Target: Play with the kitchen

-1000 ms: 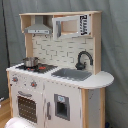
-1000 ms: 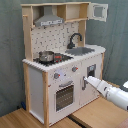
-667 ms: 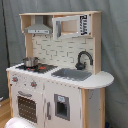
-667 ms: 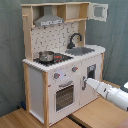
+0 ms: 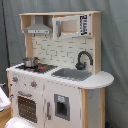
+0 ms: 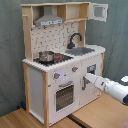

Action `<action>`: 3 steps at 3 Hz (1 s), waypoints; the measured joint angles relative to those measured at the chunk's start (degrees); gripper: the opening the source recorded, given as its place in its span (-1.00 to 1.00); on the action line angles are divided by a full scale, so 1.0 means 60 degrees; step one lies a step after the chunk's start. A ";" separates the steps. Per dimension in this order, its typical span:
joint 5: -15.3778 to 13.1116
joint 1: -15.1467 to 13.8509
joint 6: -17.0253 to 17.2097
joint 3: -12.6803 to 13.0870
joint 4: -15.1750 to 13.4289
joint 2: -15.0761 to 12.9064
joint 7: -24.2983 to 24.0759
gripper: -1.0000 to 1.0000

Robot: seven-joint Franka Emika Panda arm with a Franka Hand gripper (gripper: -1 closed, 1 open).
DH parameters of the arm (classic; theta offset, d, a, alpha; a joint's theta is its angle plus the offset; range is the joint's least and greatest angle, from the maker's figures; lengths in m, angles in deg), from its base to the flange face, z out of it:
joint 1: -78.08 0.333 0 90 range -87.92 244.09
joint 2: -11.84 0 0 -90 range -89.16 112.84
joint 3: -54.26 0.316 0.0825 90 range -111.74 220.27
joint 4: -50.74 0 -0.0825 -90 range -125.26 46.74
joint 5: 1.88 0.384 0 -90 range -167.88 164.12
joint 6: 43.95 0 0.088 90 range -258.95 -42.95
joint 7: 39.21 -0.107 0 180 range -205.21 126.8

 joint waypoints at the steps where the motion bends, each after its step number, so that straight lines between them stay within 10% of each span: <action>1: -0.0002 0.0030 -0.0791 -0.0216 -0.0559 0.0008 0.0076 1.00; 3: -0.0003 0.0038 -0.2651 -0.0859 -0.1576 0.0024 0.0492 1.00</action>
